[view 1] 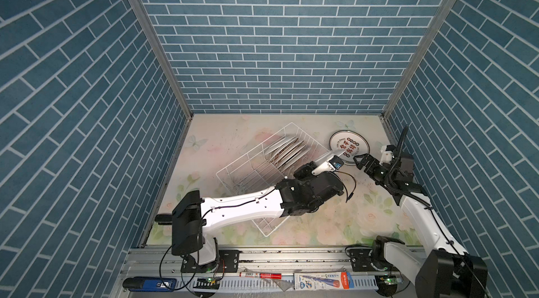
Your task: Unload the plates from the dish rack
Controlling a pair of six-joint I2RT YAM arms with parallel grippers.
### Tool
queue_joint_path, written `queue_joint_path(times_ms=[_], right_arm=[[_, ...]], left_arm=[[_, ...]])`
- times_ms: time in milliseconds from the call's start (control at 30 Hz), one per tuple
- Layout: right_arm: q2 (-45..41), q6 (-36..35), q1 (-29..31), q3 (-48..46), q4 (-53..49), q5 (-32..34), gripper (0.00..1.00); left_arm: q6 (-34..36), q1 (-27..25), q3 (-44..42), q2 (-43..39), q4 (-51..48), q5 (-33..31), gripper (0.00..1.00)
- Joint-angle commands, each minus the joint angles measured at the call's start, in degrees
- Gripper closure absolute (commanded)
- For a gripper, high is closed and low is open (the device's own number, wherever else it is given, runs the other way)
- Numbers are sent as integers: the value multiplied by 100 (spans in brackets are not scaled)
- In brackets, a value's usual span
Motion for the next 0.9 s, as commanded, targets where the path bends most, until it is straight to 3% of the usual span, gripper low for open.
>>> queue_joint_path(times_ms=[0,100,233,367,533,867], right_arm=[[-510,86,-10,-430,472,-274,1],[-959,330,-2,-806,1240,-644,1],[-1289,668,3,-1181,2279,-1175,1],[-1303,1153,41,-1480,3516,-1654,1],[-978,1699,274,-1655,4864,-2011,1],[-187,1707,962,-1473,5512,-1751,4]], left_arm=[[-410,11,-103,-438,614,149,100],[-737,215,-178,-658,812,759,100],[-1608,1087,-469,-920,1131,2523,100],[-2213,1736,-871,-1085,1707,3846,100],[-2822,2123,-1033,-1044,2207,4826,100],[-3890,2655,-1165,-688,2994,5983,100]])
